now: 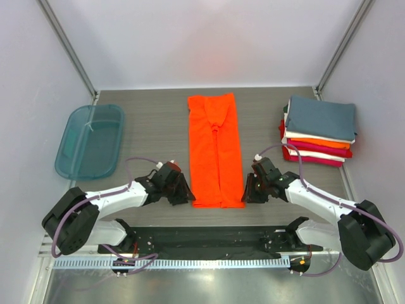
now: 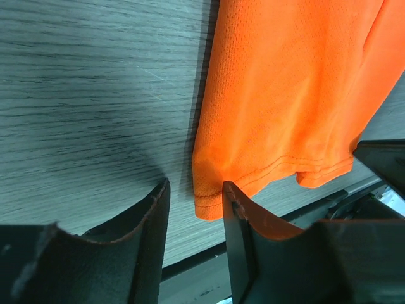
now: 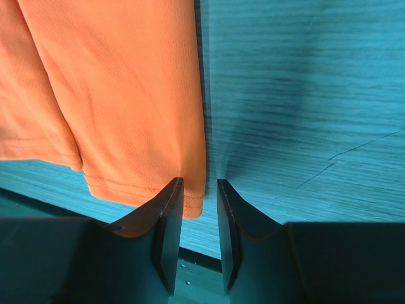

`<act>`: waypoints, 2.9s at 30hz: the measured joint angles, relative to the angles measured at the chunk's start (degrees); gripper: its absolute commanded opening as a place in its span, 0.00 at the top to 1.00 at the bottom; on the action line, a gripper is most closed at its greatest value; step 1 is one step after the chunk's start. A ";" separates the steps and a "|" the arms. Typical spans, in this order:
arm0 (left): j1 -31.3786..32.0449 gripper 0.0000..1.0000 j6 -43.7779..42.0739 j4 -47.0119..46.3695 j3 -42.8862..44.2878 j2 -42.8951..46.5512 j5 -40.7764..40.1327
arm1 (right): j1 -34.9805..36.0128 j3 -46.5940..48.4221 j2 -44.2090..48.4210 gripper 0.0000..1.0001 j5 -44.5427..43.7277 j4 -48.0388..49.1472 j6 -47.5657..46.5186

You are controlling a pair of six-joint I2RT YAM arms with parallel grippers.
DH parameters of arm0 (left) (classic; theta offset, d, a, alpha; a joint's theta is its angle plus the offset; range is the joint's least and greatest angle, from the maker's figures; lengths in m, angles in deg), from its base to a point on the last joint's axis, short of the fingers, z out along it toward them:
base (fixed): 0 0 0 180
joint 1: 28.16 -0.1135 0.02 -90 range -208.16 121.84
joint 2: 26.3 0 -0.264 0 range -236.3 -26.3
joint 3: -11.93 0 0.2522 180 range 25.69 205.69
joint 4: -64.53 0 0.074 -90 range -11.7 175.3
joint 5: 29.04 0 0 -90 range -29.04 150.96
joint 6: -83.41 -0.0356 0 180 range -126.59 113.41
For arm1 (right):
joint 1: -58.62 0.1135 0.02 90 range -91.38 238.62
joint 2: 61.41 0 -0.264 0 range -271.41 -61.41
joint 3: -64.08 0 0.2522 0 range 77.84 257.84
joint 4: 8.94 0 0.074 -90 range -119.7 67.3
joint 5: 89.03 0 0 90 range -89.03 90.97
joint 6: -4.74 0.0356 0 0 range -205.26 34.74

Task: Fold and stack the t-shirts
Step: Fold the tshirt

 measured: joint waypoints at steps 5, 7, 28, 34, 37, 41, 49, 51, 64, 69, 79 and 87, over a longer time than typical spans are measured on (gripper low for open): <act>0.00 0.69 0.24 -0.39 -0.15 -0.24 0.04 | 0.79 -1.40 0.13 0.69 1.38 -0.02 0.15; 0.00 0.69 0.26 -0.59 -0.50 -0.22 0.04 | 0.94 -1.75 0.57 0.71 1.53 0.00 0.31; 0.17 0.96 2.08 -4.15 -3.48 0.04 3.15 | 1.09 -2.58 1.62 0.81 2.32 0.02 1.33; 0.15 1.00 2.12 -4.39 -4.28 1.44 3.39 | 1.11 -3.04 1.46 0.99 4.37 1.14 1.53; 0.15 1.00 2.05 -3.67 -4.35 3.21 3.23 | 1.11 -3.10 1.53 0.99 4.57 1.25 1.68; 0.15 1.00 1.90 -2.49 -4.35 5.77 3.04 | 1.11 -3.08 3.15 0.99 4.61 1.05 2.56; -0.55 1.00 1.20 2.34 -1.95 8.90 1.90 | 1.22 2.95 5.33 0.99 2.84 -2.58 2.60; -1.88 1.00 0.22 4.04 0.42 8.72 1.97 | 1.22 5.92 4.61 0.99 1.64 -2.84 2.34; -14.93 1.00 -2.80 4.57 15.69 -2.08 3.98 | -3.39 24.85 -12.15 0.99 -6.14 -3.54 -2.45; -18.38 1.00 -2.23 3.45 20.44 -7.28 4.15 | -8.81 31.08 -18.32 0.99 -5.81 -3.50 -4.28; -21.27 1.00 -1.29 2.27 32.83 -19.61 4.79 | -15.37 42.32 -31.63 0.99 -1.18 -2.97 -7.82; -23.98 1.00 -1.31 2.32 39.65 -27.08 6.38 | -17.53 50.12 -40.94 0.99 1.86 -2.99 -9.66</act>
